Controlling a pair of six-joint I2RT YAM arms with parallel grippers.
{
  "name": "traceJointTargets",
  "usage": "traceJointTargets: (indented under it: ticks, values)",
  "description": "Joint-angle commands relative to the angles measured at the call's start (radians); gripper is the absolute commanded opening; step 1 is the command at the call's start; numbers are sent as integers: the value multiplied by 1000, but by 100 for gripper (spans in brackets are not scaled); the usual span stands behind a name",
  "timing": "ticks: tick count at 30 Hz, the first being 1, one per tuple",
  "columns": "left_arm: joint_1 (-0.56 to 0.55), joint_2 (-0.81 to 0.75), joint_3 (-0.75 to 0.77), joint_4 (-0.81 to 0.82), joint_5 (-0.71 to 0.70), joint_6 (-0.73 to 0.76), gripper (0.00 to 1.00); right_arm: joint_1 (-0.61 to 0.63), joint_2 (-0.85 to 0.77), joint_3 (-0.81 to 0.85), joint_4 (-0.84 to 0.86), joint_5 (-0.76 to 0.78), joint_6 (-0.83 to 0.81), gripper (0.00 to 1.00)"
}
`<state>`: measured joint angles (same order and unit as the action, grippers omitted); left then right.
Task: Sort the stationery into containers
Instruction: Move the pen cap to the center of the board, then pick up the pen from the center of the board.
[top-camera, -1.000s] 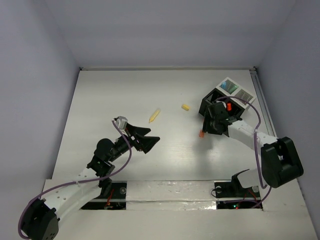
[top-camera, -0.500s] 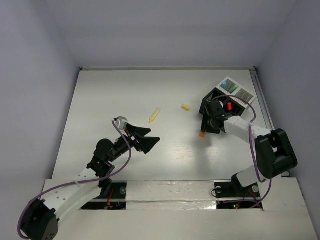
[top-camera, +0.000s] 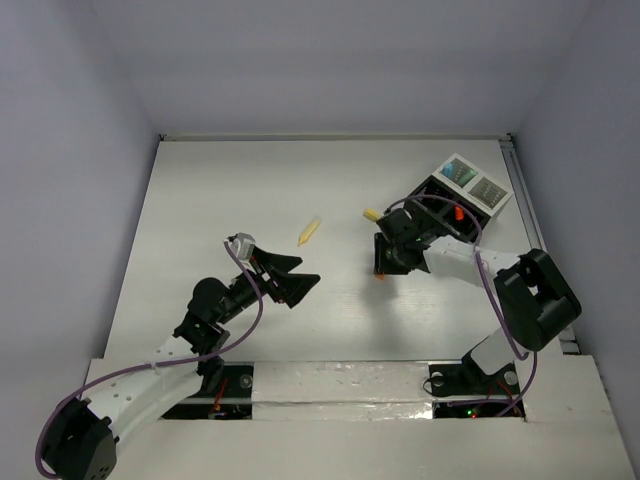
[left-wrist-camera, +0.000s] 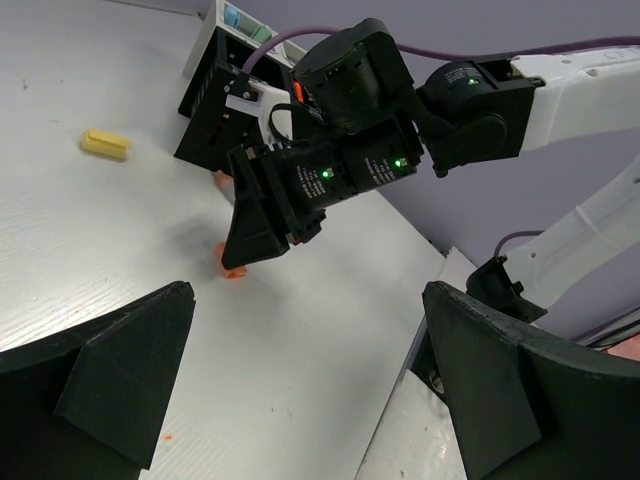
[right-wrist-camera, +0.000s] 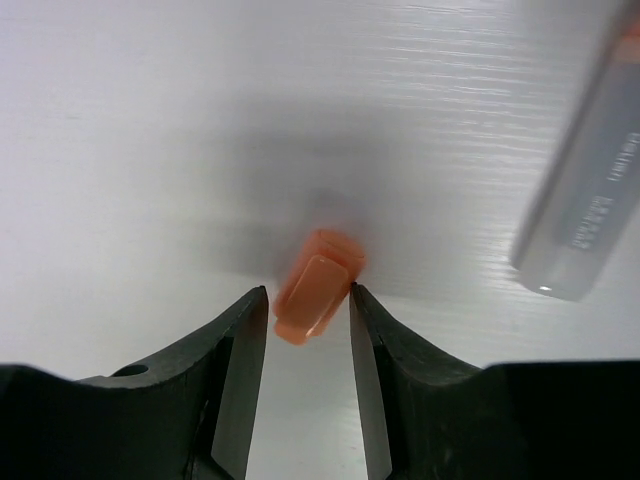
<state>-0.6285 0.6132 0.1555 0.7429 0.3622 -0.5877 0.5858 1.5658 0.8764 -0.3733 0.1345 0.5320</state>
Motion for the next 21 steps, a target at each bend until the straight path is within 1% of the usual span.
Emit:
traceJointTargets:
  ticks: [1,4,6,7,9,10,11,13,16,21]
  values:
    - [-5,-6,3,58,9,0,98,12,0,45,105,-73,46,44]
    - [-5,-7,3,55,6,3,98,22,4,78,129,-99,39,44]
    - [-5,-6,3,55,4,3,98,31,-3,85,126,-81,29,50]
    - [-5,-6,3,53,3,5,98,31,-9,90,93,-12,23,53]
    - [-5,-7,3,53,4,5,98,31,-26,102,53,54,2,58]
    - [-5,-4,3,53,3,5,98,31,-27,107,6,135,-3,60]
    - [-5,-4,3,55,3,5,98,31,-30,113,-21,175,-6,63]
    - [-5,-3,3,56,6,3,98,31,-29,115,-80,271,-9,63]
    - [-5,-4,3,58,7,2,98,31,-18,113,-143,348,-12,65]
    - [-14,-1,3,62,12,0,98,11,-6,105,-182,421,-18,65]
